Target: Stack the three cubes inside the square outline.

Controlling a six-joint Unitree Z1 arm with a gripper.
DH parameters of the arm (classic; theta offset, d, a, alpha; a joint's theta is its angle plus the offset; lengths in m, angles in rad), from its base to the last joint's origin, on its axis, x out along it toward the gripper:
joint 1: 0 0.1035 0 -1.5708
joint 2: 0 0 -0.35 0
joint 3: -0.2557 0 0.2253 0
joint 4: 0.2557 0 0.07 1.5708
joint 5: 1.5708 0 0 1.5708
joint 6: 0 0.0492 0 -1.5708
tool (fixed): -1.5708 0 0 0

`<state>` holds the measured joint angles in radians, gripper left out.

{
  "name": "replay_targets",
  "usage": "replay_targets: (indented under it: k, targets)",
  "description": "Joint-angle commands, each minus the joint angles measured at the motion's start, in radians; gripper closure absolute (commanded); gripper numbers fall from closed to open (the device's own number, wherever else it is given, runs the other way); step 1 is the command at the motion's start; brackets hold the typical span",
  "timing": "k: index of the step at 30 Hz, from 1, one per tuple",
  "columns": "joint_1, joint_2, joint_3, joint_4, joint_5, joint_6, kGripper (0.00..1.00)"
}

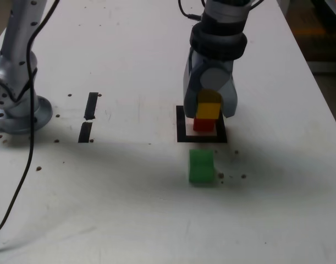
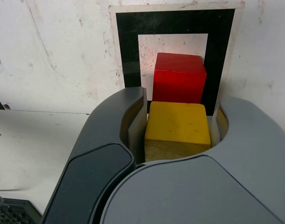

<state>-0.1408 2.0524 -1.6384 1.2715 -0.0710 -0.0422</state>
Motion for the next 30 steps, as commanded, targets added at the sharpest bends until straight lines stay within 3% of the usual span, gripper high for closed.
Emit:
replay_targets:
  k: [1, 7, 21, 30]
  targets:
    - [-0.002, 0.006, 0.003, 0.000, -0.004, 0.000, 0.47]
    - [0.003, 0.011, 0.008, 0.001, -0.005, 0.007, 0.36]
    - [0.022, 0.007, 0.022, 0.013, 0.005, 0.019, 0.32]
    - [0.004, -0.041, 0.017, 0.011, 0.014, 0.019, 0.16]
